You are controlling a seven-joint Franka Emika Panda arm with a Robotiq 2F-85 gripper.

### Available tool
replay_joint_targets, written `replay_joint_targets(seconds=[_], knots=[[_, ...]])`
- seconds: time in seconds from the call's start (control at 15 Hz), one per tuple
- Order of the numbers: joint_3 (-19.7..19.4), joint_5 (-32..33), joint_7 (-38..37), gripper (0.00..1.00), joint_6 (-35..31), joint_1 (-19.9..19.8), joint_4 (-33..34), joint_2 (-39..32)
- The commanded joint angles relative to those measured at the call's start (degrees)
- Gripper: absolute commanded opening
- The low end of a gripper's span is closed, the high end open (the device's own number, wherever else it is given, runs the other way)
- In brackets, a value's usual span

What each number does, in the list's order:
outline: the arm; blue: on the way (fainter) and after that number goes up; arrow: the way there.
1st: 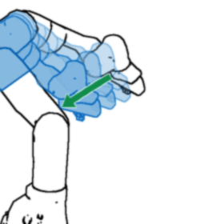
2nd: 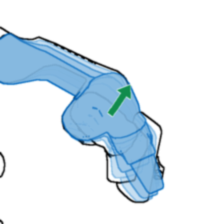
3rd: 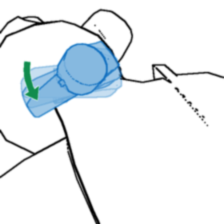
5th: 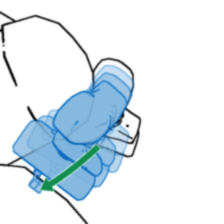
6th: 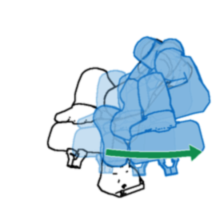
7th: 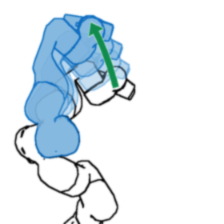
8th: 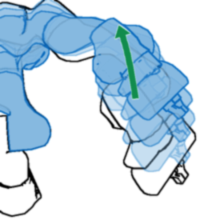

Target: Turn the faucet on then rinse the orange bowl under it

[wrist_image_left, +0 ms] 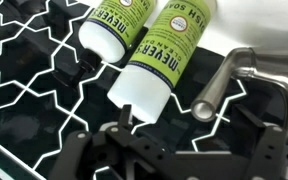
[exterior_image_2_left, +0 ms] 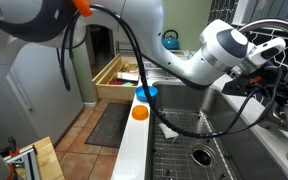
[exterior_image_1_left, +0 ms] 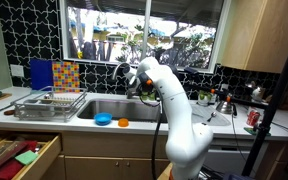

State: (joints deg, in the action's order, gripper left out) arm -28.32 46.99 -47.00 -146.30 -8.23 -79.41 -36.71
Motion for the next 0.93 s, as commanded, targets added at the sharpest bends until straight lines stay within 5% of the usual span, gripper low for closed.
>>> replay_joint_targets(seconds=[0.0, 0.87], knots=[[-1.2, 0.71, -0.76, 1.0, 4.97, 1.56, 0.41, -0.59], [-3.6, 3.62, -1.55, 1.0, 8.78, 3.98, 0.26, -0.68]])
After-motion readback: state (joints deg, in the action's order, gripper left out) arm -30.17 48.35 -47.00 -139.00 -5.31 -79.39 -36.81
